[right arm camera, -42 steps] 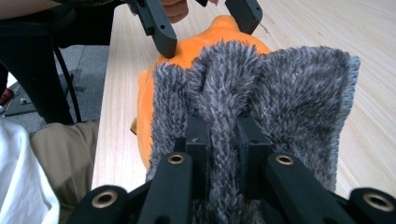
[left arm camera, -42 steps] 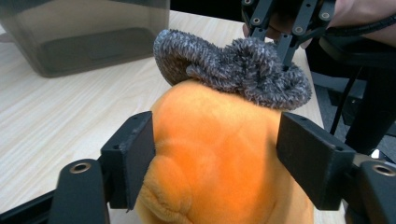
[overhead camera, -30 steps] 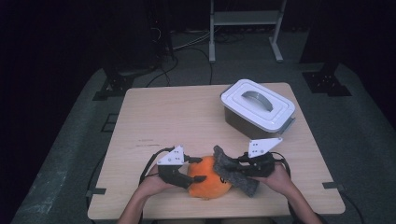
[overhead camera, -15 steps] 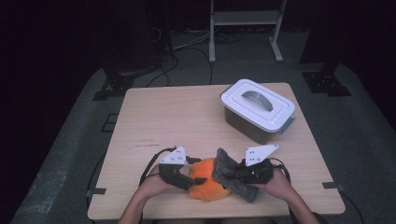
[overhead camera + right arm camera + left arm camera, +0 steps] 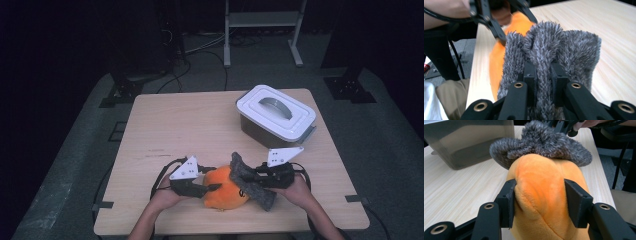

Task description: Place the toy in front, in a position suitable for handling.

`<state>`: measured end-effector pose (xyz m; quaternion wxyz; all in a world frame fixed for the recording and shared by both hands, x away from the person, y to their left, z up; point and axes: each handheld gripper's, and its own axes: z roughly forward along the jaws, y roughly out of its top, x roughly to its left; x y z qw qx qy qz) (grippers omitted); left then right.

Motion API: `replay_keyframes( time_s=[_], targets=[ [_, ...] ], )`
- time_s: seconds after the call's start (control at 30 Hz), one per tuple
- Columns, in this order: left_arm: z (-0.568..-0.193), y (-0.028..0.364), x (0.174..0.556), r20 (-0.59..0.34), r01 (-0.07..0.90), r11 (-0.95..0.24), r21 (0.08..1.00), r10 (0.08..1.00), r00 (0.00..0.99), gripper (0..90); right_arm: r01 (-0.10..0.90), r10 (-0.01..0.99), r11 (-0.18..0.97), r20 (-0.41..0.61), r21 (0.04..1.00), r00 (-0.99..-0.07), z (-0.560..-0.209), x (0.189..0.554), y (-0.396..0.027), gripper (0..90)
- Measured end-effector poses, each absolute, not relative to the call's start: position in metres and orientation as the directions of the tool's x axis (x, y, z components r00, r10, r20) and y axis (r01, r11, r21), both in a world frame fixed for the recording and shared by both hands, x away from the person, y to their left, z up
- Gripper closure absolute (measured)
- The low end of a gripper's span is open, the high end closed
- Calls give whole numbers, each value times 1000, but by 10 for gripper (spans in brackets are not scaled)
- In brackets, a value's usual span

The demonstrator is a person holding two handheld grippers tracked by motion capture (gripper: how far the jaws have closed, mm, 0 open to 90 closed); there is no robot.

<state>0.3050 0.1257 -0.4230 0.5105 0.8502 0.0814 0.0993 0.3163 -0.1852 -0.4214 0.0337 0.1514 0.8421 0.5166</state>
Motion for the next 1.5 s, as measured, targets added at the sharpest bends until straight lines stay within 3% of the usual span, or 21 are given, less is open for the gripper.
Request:
replay_keyframes(
  time_s=[0.17,0.3,0.5,0.57,0.7,0.8,0.93,1.17,1.5],
  targets=[
    [-422,123,303,94,23,-465,885,228,969,460,221,320,418,85,881,-944,-417,313,-193,775],
    [-421,118,302,93,22,-461,887,225,970,439,183,283,401,69,898,-957,-409,309,-179,775],
    [-419,123,305,27,85,-437,895,244,969,286,190,280,433,69,881,-958,-417,310,-179,775],
    [-419,125,306,18,96,-439,893,248,969,284,189,283,438,65,879,-957,-418,309,-182,775],
    [-421,125,306,3,104,-439,892,237,972,397,193,284,447,66,873,-957,-417,308,-187,775],
    [-421,122,305,18,87,-440,894,229,973,430,177,287,444,48,878,-957,-411,307,-186,776],
    [-419,114,298,73,19,-448,894,187,980,448,129,264,413,17,902,-964,-398,305,-173,776],
    [-419,112,296,76,12,-441,897,183,980,451,154,280,431,30,889,-959,-402,309,-183,776],
    [-418,105,289,104,-30,-443,896,145,984,447,109,259,419,-4,902,-966,-392,302,-171,776]
  ],
)
